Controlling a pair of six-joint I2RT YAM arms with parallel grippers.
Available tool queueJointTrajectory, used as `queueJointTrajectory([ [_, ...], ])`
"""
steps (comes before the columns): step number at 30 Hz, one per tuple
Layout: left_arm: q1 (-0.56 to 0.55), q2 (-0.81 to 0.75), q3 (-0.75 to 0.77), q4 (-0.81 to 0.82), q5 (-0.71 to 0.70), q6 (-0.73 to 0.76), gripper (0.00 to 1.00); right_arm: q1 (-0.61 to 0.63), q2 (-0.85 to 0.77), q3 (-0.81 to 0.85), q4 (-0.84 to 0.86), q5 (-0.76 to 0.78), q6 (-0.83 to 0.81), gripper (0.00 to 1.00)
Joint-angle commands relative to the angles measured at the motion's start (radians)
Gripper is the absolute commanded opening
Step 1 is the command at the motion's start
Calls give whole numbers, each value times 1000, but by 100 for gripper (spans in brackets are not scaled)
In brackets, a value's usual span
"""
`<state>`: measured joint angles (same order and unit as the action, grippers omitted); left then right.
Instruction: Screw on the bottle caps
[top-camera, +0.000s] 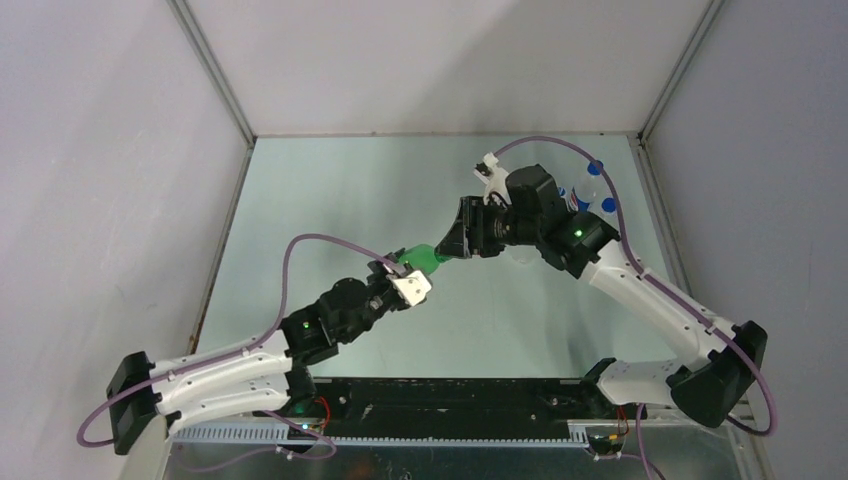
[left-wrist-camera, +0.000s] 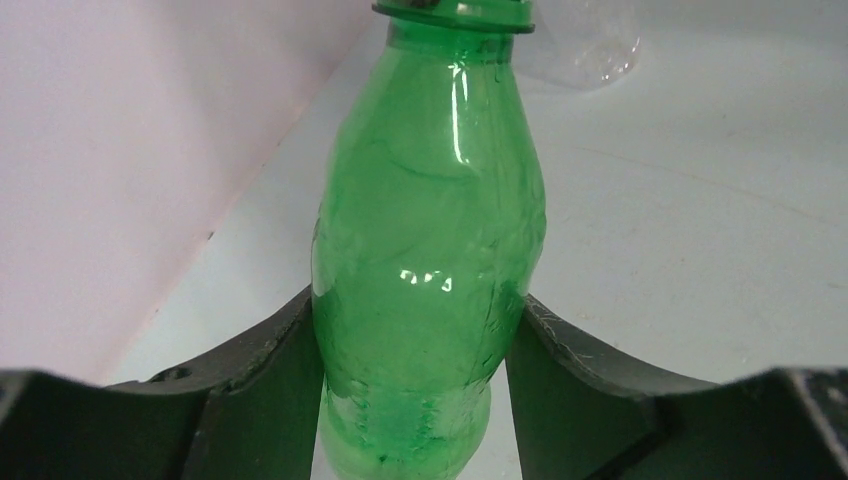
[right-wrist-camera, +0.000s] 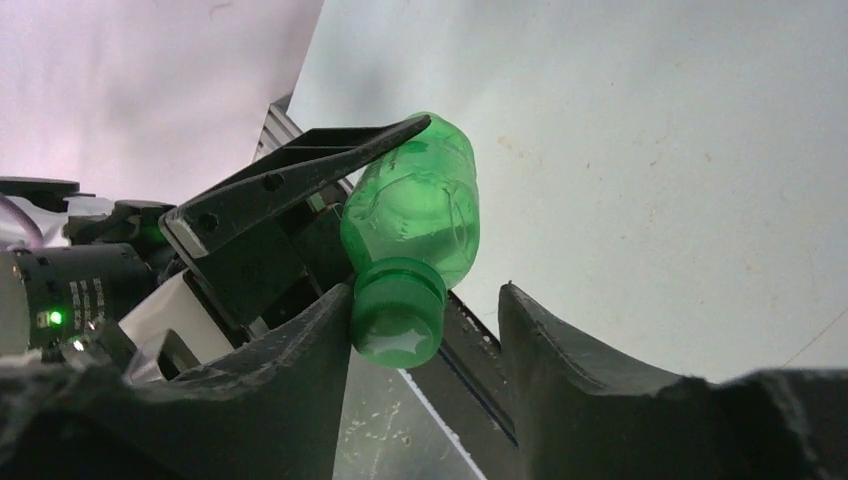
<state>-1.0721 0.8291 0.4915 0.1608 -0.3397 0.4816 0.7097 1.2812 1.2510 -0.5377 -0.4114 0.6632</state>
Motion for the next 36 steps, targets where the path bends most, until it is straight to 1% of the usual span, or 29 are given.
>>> queueJointTrajectory([
  [1, 23, -45, -8, 90, 28, -77, 0, 5, -81, 17, 45, 61, -102, 58],
  [5, 100, -61, 0, 25, 127, -130, 0, 0, -144, 22, 63, 67, -217, 63],
  [6, 117, -64, 4, -5, 184, -148, 0, 0, -164, 22, 69, 56, -272, 63],
  [7, 149, -65, 14, -32, 213, -155, 0, 0, -174, 22, 71, 48, -307, 64],
  [8, 163, -67, 20, -45, 276, -167, 0, -1, -194, 22, 70, 26, -379, 64],
  [9, 198, -65, 37, -78, 304, -171, 0, 0, -204, 22, 68, 10, -424, 64],
  [10, 215, -59, 48, -95, 397, -178, 0, -1, -223, 22, 56, -32, -520, 66],
  [11, 249, -54, 73, -130, 445, -179, 0, -1, -232, 22, 32, -54, -617, 67],
  [12, 270, -37, 88, -157, 603, -182, 0, -1, -248, 22, 17, -106, -678, 74],
  [13, 308, -29, 121, -202, 686, -183, 0, 1, -262, 22, -15, -132, -782, 87],
  [14, 326, -6, 138, -223, 738, -181, 0, 2, -268, 22, -34, -172, -834, 96],
  [15, 355, 6, 174, -267, 842, -180, 0, 3, -280, 21, -67, -190, -928, 98],
  [16, 377, 30, 190, -286, 887, -174, 0, 5, -285, 22, -82, -217, -967, 99],
  [17, 385, 43, 222, -327, 960, -168, 0, 8, -295, 22, -110, -239, -1042, 99],
  [19, 394, 87, 270, -386, 1036, -141, 0, 11, -305, 21, -146, -266, -1138, 99],
  [22, 397, 126, 334, -462, 1105, -91, 0, 14, -306, 18, -168, -285, -1209, 99],
  [25, 398, 178, 383, -549, 1181, -57, 0, 22, -303, 18, -161, -293, -1232, 96],
  [28, 399, 210, 429, -609, 1217, -23, 0, 44, -302, 18, -160, -297, -1272, 91],
  [30, 398, 219, 438, -616, 1223, -18, 0, 58, -296, 18, -163, -288, -1290, 87],
  [33, 398, 225, 446, -615, 1229, -17, 0, 70, -283, 18, -168, -275, -1299, 77],
  [36, 397, 235, 460, -623, 1239, -16, 0, 83, -267, 18, -177, -272, -1309, 72],
])
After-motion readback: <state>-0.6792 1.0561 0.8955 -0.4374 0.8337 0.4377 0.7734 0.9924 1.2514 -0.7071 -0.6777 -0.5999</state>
